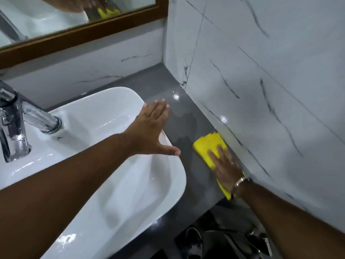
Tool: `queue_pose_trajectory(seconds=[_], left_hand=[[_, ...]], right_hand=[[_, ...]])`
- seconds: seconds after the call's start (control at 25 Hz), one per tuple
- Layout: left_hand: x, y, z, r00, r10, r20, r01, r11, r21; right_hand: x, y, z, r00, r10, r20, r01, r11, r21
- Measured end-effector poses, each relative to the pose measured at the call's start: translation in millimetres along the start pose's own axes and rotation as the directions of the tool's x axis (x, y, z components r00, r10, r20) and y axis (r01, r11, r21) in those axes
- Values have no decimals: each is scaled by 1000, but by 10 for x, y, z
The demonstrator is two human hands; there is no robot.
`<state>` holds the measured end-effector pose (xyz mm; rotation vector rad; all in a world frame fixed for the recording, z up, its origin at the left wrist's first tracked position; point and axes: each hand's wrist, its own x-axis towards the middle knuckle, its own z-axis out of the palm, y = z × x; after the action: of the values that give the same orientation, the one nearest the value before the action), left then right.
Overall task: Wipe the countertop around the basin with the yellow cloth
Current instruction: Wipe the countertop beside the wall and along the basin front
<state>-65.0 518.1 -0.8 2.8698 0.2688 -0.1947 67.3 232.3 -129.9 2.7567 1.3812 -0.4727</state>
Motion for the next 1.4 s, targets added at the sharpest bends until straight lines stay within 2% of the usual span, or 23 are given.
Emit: queue_pose_trajectory(seconds=[0.04, 0.08, 0.12, 0.16, 0.2, 0.24, 0.28, 0.32, 0.36, 0.4, 0.44, 0.48, 0.52, 0.6, 0.72, 0.8, 0.88, 0.96, 1.04, 1.16, 1.24, 1.32, 1.4], left_hand=[[1, -2, 5, 1000, -3, 12, 3, 1000, -10], [3, -4, 16, 1000, -3, 15, 3, 1000, -15], [8, -7, 13, 1000, -1, 9, 1, 1000, -13], [-5, 4, 6, 1000, 0, 9, 0, 1000, -11], [-12, 7, -3, 1000, 1, 16, -1, 1000, -1], [-4, 5, -12, 1000, 1, 27, -2, 1000, 18], [8, 10, -21, 999, -1, 42, -1, 999, 41], [13, 10, -34, 998, -8, 60, 5, 998, 62], [5, 9, -42, 998, -20, 66, 15, 997, 82], [-13, 18, -41, 998, -32, 56, 26, 995, 98], [-34, 42, -28, 998, -40, 40, 36, 994, 107], [-91, 95, 1, 999, -51, 12, 49, 993, 103], [-185, 169, 50, 997, -72, -32, 74, 994, 84], [-493, 377, 180, 980, -176, -94, 174, 984, -32], [-1296, 707, 430, 942, -335, 10, 331, 925, -185], [-1945, 706, 540, 891, -451, 59, 453, 865, -215], [-2601, 474, 587, 803, -595, 18, 593, 797, -117], [-3178, 233, 561, 680, -733, 4, 733, 680, 3], [-3509, 116, 523, 616, -788, 6, 787, 616, 23], [-3566, 115, 548, 659, -752, -9, 752, 659, 17], [-3552, 112, 569, 658, -753, -22, 753, 658, 7], [-3564, 95, 572, 661, -750, -12, 750, 661, -20], [-3586, 96, 570, 660, -751, -15, 750, 660, -41]], right_hand=[[68, -130, 15, 989, 143, -26, -140, 985, 101], [-33, -416, 9, 976, 202, -84, -181, 961, 211], [-236, -683, 141, 988, 143, -66, -106, 915, 390], [-508, -901, 226, 995, -58, -80, 88, 889, 450], [-729, -992, 337, 967, -251, -37, 245, 887, 392], [-793, -938, 370, 916, -393, -78, 401, 888, 224], [-751, -744, 363, 895, -430, -121, 446, 857, 257], [-584, -503, 337, 905, -402, -139, 426, 864, 270], [-399, -275, 272, 934, -302, -193, 329, 935, 130], [-206, -131, 97, 970, -119, -210, 129, 991, 35], [-85, -23, 13, 982, 147, -115, -129, 980, 152], [-65, -79, -68, 961, 258, -95, -233, 948, 216], [-157, -247, -47, 952, 256, -168, -222, 955, 195], [-512, -749, 136, 979, 27, -200, -14, 998, 68], [-849, -915, 343, 932, -362, -29, 360, 931, -59], [-636, -640, 247, 933, -355, -67, 348, 933, -94], [-484, -369, 137, 990, -109, -93, 106, 994, -40], [-550, -406, 150, 979, 70, -193, -58, 996, 70], [-832, -836, 351, 966, -101, -237, 110, 994, 26], [-1389, -1673, 639, 901, -392, -185, 404, 914, 32], [-1382, -1845, 561, 876, -471, -104, 477, 877, 52], [-1216, -1557, 543, 847, -529, -60, 526, 848, -58], [-1057, -1142, 408, 905, -417, -86, 408, 907, -110]])
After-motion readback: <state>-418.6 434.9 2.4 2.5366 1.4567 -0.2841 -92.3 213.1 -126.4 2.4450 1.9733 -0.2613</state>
